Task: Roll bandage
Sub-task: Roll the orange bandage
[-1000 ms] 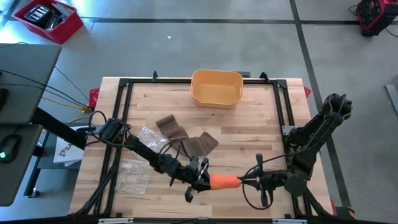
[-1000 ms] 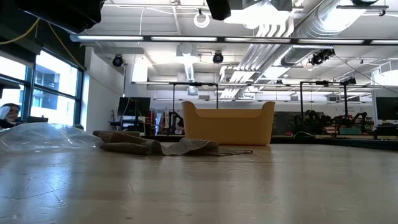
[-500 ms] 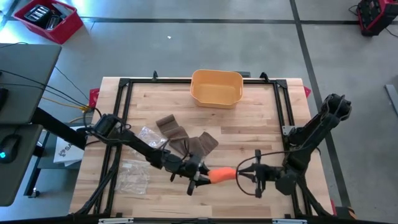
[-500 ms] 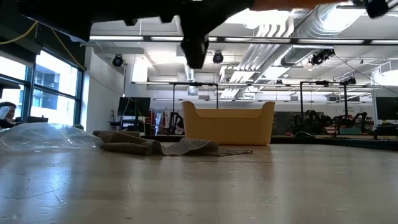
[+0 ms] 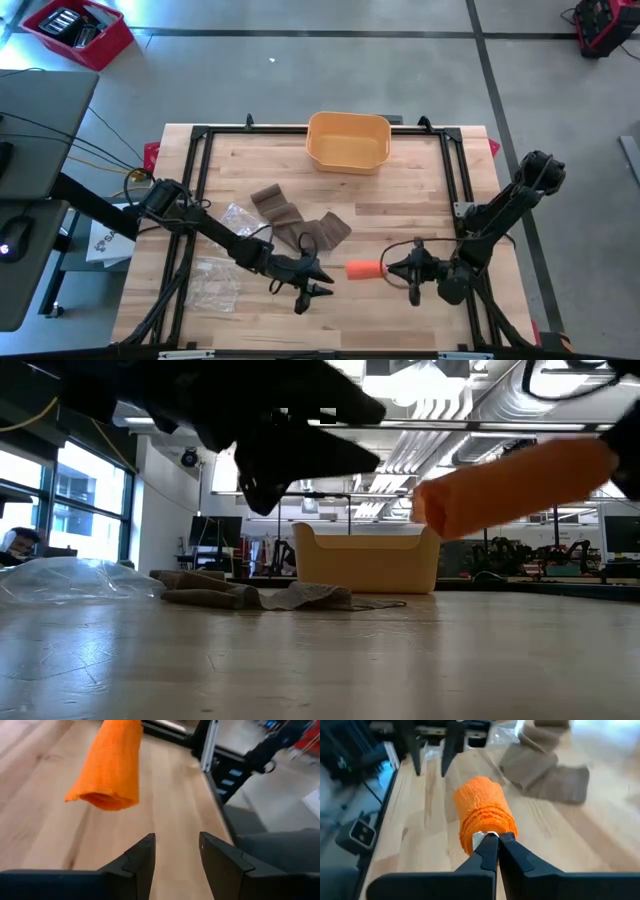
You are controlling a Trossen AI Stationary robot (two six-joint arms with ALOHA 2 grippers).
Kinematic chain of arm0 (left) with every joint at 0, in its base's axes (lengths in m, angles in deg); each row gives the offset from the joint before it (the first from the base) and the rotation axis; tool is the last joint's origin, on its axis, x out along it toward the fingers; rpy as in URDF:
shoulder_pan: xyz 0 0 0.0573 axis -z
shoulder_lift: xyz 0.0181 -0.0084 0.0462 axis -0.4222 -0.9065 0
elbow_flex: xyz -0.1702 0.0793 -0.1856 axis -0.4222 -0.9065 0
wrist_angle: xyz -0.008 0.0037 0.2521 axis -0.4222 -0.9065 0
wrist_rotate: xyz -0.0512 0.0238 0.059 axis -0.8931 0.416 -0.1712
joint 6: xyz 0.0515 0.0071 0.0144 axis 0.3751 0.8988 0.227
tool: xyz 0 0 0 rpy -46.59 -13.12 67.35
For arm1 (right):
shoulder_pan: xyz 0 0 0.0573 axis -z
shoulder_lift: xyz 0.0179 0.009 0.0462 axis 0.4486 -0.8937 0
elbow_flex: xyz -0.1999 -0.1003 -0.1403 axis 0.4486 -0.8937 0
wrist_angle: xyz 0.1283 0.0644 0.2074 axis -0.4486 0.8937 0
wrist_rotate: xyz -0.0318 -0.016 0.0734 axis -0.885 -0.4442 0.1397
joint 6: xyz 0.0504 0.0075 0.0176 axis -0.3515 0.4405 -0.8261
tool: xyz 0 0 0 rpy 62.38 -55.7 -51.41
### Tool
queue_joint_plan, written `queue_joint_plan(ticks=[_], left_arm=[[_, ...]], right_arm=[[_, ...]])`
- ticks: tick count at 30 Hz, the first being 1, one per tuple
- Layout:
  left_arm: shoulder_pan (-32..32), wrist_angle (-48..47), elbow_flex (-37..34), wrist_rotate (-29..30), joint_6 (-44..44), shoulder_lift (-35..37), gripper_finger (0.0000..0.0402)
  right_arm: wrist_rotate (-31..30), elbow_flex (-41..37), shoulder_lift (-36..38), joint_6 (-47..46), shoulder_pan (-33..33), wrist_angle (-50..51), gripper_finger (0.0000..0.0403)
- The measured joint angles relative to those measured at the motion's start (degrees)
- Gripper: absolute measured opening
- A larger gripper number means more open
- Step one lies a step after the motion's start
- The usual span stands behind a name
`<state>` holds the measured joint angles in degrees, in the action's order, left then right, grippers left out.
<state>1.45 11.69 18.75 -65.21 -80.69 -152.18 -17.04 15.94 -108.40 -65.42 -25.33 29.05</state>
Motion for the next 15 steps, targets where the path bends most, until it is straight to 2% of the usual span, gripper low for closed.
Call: queue_joint_plan(ticks=[6, 10, 15], left_arm=[[3.4, -0.3, 1.0, 11.1, 10.8, 0.0, 0.0147], [5.8, -1.0, 2.8, 19.8, 22.0, 0.0, 0.0147], [6.7, -0.8, 3.3, 24.2, 27.6, 0.0, 0.0147]], right_arm=[[2.7, -10.7, 0.0, -7.8, 0.6, -20.5, 0.0], [8.1, -15.4, 0.0, -13.4, 2.5, -31.7, 0.0], [16.6, -17.2, 0.1, -5.7, 5.7, -43.4, 0.0]])
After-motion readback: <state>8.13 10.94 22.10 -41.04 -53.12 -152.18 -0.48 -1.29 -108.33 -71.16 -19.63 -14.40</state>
